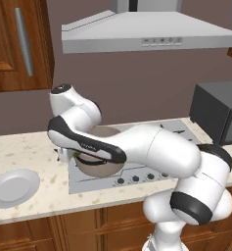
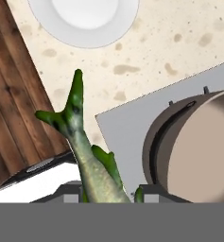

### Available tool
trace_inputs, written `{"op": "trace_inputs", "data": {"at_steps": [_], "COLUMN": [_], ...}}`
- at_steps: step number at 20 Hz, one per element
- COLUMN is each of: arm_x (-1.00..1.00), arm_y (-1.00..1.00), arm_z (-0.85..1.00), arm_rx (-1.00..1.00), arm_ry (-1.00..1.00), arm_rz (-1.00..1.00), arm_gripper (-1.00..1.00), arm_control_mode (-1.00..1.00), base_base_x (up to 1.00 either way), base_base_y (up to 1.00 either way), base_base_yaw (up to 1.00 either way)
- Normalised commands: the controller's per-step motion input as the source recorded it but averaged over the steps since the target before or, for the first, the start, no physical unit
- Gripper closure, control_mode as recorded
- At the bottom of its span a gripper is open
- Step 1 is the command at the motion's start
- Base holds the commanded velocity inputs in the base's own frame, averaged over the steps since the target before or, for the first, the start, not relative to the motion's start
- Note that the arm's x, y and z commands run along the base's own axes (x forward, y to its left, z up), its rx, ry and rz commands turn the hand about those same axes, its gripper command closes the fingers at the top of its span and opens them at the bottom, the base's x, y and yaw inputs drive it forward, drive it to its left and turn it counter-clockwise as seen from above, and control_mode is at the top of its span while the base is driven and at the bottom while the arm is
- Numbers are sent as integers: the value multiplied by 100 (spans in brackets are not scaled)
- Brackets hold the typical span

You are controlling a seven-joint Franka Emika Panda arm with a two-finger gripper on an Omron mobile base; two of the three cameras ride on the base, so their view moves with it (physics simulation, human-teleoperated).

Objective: Retrieve the frozen meat and place it in the pot on a burner. Then turn the burner on.

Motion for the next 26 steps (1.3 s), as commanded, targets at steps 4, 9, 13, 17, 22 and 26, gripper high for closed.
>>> {"op": "trace_inputs", "data": {"at_steps": [4,9,13,17,22,26], "arm_x": [0,0,0,0,4,23], "arm_y": [-35,-36,-37,-35,-34,-29], "arm_z": [8,2,0,0,0,0], "arm_rx": [1,1,2,2,3,4], "arm_ry": [0,0,0,0,0,1], "arm_rz": [0,0,0,0,0,0], "arm_gripper": [100,100,100,100,100,100], "arm_control_mode": [-100,-100,-100,-100,-100,-100], "base_base_x": [0,0,0,0,0,0], "base_base_y": [0,0,0,0,0,0], "base_base_yaw": [0,0,0,0,0,0]}}
